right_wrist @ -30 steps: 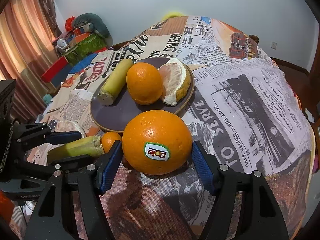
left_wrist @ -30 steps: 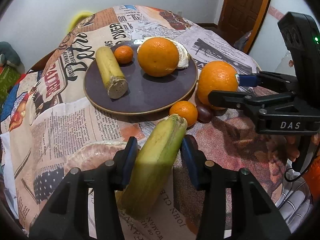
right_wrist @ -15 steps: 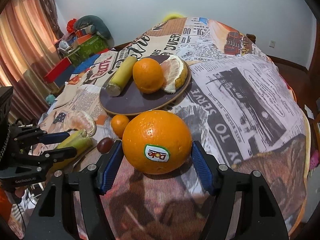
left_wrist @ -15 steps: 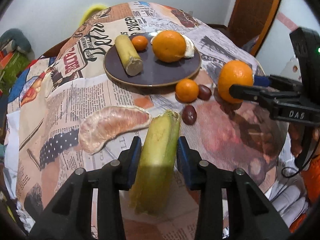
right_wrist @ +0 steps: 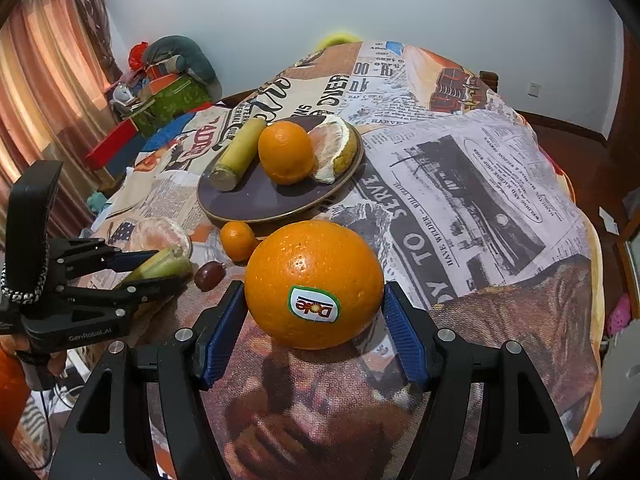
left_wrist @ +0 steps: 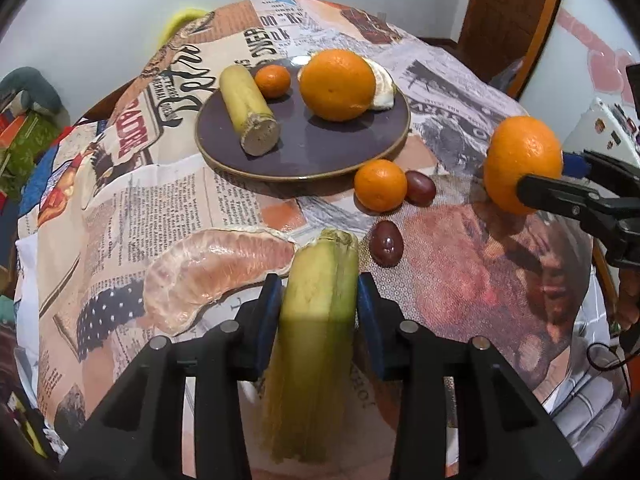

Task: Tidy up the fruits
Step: 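Lift the Dole orange with the right tool while the left tool lifts the vegetable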

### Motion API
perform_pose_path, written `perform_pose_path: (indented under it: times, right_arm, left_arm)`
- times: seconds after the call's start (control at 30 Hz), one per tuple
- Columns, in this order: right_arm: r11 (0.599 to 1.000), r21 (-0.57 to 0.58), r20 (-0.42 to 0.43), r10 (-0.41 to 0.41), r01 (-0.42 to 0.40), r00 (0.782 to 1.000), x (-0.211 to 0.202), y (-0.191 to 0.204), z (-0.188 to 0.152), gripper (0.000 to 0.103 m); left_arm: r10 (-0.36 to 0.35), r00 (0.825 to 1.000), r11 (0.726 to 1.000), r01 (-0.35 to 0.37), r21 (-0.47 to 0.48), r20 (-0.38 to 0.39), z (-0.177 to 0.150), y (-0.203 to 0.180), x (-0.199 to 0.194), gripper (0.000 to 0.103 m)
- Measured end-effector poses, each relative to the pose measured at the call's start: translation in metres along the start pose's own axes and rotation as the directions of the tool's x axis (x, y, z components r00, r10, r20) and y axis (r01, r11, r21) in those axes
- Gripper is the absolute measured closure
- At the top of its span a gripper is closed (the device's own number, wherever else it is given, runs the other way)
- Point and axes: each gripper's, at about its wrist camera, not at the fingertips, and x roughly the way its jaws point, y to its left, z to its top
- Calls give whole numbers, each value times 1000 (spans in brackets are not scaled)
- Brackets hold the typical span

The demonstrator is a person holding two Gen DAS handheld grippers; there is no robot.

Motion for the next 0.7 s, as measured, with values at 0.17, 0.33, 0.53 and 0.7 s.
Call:
perform_pose_path:
  times: [0.17,0.33,0.53,0.7]
  right_arm:
    - [1000,1,20,-8,8,1000,-7,-1,5,37]
    - [1000,12,61,-6,5,998,-18,-1,13,37]
    - [1000,7,106,-10,10,994,-27,1,26,37]
    - [1000,-4,129,-15,16,992,-28,2,37,37]
  left_arm:
    - [9,997,1000,-7,-19,72,1,4,-28,66]
    - [8,987,999,-1,-44,163,9,10,-63,67]
    - [-6,969,996,27,-85,245,25,15,-81,67]
    - [-25,959,993,57,-108,283,43,19,-84,67]
